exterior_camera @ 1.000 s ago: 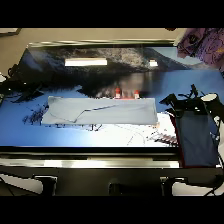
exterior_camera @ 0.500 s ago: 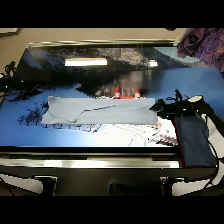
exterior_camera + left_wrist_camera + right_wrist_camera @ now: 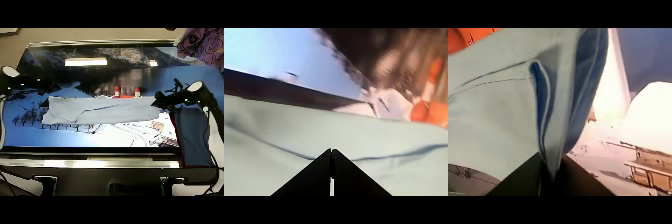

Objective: Fold the clothes and pants, and hang the long-sleeved shirts on hangers.

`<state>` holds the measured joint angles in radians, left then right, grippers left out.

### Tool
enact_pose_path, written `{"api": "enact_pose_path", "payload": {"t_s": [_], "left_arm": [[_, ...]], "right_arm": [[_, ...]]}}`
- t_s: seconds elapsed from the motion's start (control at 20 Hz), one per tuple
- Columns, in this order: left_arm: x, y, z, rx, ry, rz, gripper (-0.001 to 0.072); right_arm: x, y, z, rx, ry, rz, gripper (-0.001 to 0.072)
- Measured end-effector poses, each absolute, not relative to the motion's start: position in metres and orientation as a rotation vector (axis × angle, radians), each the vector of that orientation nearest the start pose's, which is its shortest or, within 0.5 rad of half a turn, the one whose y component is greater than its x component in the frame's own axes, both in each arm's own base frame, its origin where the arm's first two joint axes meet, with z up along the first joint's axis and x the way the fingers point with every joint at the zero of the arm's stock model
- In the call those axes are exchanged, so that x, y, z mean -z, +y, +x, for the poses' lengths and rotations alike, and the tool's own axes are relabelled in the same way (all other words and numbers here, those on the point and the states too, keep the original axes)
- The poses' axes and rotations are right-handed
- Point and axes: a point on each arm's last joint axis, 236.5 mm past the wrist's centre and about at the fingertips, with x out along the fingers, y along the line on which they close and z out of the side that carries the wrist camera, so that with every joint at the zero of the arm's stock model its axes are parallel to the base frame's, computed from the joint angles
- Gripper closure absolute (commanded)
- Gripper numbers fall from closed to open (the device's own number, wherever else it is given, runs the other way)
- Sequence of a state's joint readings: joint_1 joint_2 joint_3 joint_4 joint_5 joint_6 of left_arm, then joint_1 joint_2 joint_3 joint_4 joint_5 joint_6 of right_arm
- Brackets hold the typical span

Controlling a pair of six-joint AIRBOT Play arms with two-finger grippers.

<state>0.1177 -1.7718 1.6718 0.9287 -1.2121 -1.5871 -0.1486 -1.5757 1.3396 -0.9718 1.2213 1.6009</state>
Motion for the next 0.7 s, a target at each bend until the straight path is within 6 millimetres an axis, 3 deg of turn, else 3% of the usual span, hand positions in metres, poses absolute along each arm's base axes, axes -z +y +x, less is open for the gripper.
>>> {"api": "enact_pose_path", "payload": {"t_s": [0.1,0.35,0.5,0.7], "left_arm": [[-0.002,-0.129,0.509,0.33,1.274,-0.656,0.0688],[0.022,-0.294,0.475,0.526,1.346,-0.653,0.0688],[0.034,-0.389,0.444,0.615,1.365,-0.737,0.0688],[0.048,-0.48,0.405,0.663,1.396,-0.898,0.0688]], "right_arm": [[-0.022,0.051,0.436,-0.137,1.34,0.649,0.0681],[-0.109,0.032,0.427,-0.071,1.26,0.571,0.0681],[-0.143,0.025,0.417,-0.042,1.231,0.541,0.0681],[-0.171,0.019,0.408,-0.019,1.204,0.511,0.068]]}}
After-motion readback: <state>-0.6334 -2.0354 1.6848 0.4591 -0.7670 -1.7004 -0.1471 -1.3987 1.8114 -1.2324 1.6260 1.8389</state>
